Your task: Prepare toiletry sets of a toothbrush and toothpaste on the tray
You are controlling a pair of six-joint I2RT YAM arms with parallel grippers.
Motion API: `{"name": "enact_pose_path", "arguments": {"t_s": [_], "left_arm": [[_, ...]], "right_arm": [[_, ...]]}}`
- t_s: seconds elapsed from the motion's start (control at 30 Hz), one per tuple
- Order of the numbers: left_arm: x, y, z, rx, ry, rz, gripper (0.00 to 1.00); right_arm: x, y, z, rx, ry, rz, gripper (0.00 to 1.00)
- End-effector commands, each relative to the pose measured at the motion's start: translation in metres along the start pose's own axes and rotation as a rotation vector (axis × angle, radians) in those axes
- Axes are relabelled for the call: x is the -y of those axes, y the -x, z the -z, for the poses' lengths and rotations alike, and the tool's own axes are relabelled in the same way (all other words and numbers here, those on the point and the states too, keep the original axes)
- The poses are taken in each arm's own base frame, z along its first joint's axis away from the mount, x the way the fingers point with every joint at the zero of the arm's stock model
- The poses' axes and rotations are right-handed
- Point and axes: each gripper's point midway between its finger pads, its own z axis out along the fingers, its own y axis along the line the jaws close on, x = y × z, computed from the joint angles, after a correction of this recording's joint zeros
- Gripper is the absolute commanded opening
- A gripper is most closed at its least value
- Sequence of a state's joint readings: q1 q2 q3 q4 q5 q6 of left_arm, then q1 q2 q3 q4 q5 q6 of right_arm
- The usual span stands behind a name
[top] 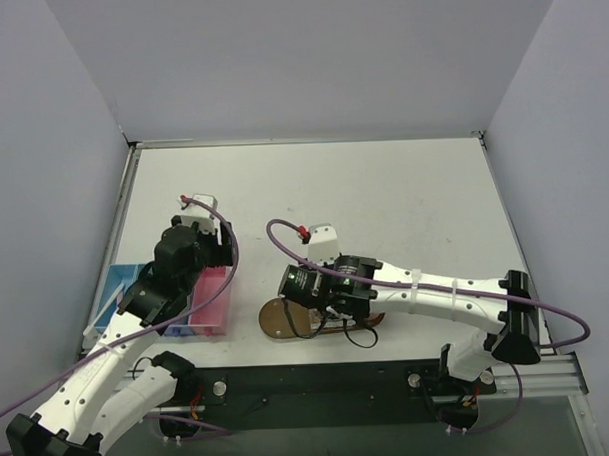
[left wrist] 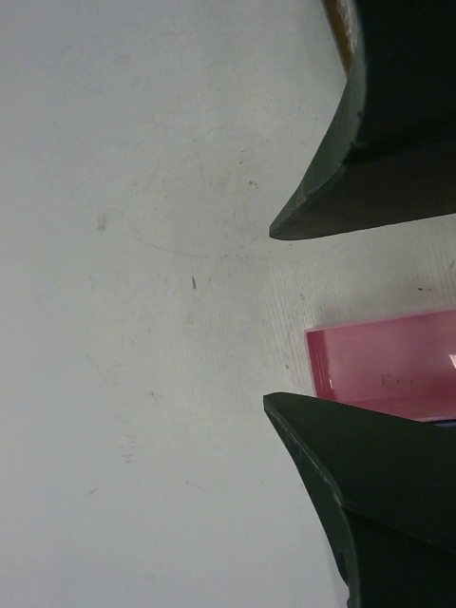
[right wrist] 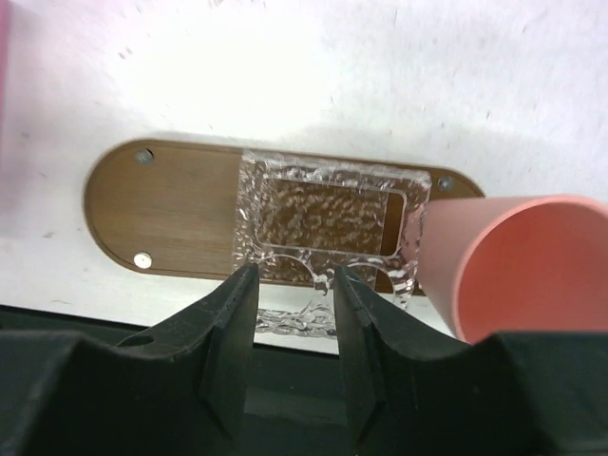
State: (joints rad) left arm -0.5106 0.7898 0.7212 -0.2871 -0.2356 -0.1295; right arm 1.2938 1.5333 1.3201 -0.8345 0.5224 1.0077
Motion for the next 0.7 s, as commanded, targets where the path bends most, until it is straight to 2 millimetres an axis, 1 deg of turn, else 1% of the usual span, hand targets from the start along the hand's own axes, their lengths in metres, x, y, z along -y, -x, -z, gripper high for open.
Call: {"name": "enact_pose_path", "arguments": {"t_s": [0.0,0.03,0.07,0.1,0.13,0.17,0.23,0.27,0.3,0.33,0.37,0.4,0.43,0.5,0.53,0.57,0.67], "left_arm": [[-0.034,0.019,0.010,0.011,0.177,0.155,0.75],[-0.040,0.021,0.013,0.014,0.204,0.179,0.75],[-0.044,0.017,0.016,-0.007,0.225,0.211,0.75],[-0.053,0.016,0.019,-0.016,0.260,0.234,0.75],[-0.058,0.015,0.021,-0.030,0.278,0.249,0.75],[-0.064,0.014,0.027,-0.061,0.321,0.277,0.75],[-0.077,0.008,0.030,-0.118,0.393,0.297,0.75],[-0.087,0.006,0.039,-0.153,0.454,0.303,0.75],[-0.091,0.003,0.042,-0.180,0.483,0.303,0.75],[-0.097,-0.002,0.043,-0.217,0.517,0.296,0.75],[-0.100,-0.011,0.050,-0.266,0.547,0.292,0.75],[-0.104,-0.007,0.054,-0.270,0.567,0.298,0.75],[-0.107,-0.010,0.057,-0.287,0.583,0.305,0.75],[-0.111,-0.012,0.067,-0.302,0.617,0.329,0.75],[-0.114,-0.014,0.071,-0.304,0.631,0.339,0.77],[-0.120,-0.021,0.078,-0.330,0.670,0.361,0.77],[-0.128,-0.035,0.089,-0.386,0.717,0.397,0.76]], "right_arm": [[0.025,0.053,0.027,0.128,0.005,0.035,0.34],[0.030,0.058,0.030,0.138,0.015,0.033,0.34],[0.036,0.067,0.027,0.145,0.014,0.014,0.34],[0.041,0.070,0.025,0.149,0.017,0.040,0.34],[0.049,0.071,0.025,0.153,0.022,0.037,0.34],[0.052,0.079,0.020,0.159,0.045,0.001,0.34],[0.062,0.086,0.018,0.187,0.075,-0.009,0.35],[0.068,0.090,0.014,0.182,0.091,-0.032,0.35],[0.071,0.092,0.012,0.183,0.109,-0.039,0.36],[0.073,0.101,0.016,0.215,0.141,-0.050,0.36],[0.077,0.099,0.012,0.212,0.146,-0.051,0.36],[0.081,0.103,0.010,0.214,0.160,-0.069,0.36],[0.082,0.110,0.013,0.242,0.182,-0.082,0.36],[0.090,0.112,0.009,0.244,0.197,-0.079,0.36],[0.090,0.114,0.008,0.251,0.205,-0.083,0.36],[0.092,0.113,0.006,0.253,0.210,-0.074,0.36],[0.091,0.117,0.006,0.267,0.258,-0.085,0.36]]}}
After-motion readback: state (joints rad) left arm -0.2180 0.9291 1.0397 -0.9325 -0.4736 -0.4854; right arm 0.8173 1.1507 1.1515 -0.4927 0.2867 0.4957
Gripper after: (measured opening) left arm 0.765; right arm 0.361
